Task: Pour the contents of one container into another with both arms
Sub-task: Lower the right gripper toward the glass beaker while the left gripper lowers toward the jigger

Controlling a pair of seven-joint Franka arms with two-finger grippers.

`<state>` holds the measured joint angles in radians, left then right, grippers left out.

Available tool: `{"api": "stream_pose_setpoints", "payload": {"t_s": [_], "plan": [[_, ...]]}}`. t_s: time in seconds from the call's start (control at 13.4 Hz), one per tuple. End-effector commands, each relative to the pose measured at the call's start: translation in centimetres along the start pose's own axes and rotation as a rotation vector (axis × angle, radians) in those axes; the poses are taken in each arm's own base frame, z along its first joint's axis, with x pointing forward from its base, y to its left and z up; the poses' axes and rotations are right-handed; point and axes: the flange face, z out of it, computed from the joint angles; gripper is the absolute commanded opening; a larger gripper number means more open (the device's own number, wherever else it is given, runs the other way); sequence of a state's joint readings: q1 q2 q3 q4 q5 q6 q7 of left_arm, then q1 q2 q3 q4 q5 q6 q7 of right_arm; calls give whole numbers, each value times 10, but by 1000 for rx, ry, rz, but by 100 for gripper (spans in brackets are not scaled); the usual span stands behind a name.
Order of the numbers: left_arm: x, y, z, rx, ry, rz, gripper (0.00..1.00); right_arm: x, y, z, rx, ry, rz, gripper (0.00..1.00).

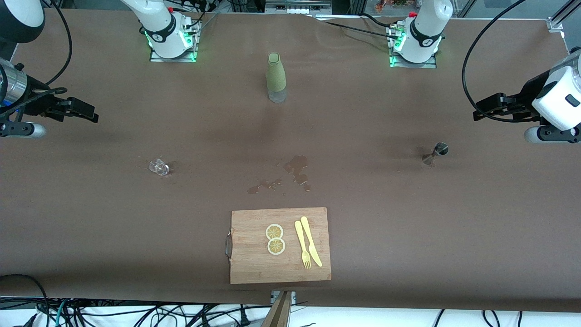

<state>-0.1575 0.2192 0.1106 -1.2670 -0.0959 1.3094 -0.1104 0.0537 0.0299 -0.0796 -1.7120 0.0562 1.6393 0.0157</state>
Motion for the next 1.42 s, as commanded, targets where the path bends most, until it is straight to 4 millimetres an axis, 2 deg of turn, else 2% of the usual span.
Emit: {"api": "stream_pose_setpoints", "payload": {"t_s": [0.0, 0.3, 0.52, 0.6, 0.75, 0.9, 0.97, 1.05, 1.2, 1.35], "plan": [[1, 3, -2, 15, 9, -7, 100, -1, -3, -9, 4, 4, -11, 100], [6, 3, 4, 15, -1, -8, 100, -2, -6, -11, -6, 5, -19, 100], [9, -15, 5, -4, -7, 33, 100, -6, -6, -13, -26, -13, -18, 100], [12, -32, 7, -8, -11, 86, 100, -6, -8, -23, -28, -1, -22, 100], [24, -82, 21, -52, -31, 146, 100, -7, -13, -16, -4, -44, -38, 100], [32, -126, 39, -127, -48, 194, 100, -6, -8, -10, 7, -67, -152, 100], [39, -143, 53, -142, -67, 207, 100, -4, 1, -8, 13, -71, -227, 100], [44, -151, 64, -149, -81, 234, 100, 1, 8, 1, 21, -89, -295, 100], [47, -176, 77, -171, -93, 306, 100, 5, 22, 11, 87, -94, -426, 100], [49, -214, 101, -257, -88, 382, 100, 9, 42, 30, 126, -137, -550, 100]]}}
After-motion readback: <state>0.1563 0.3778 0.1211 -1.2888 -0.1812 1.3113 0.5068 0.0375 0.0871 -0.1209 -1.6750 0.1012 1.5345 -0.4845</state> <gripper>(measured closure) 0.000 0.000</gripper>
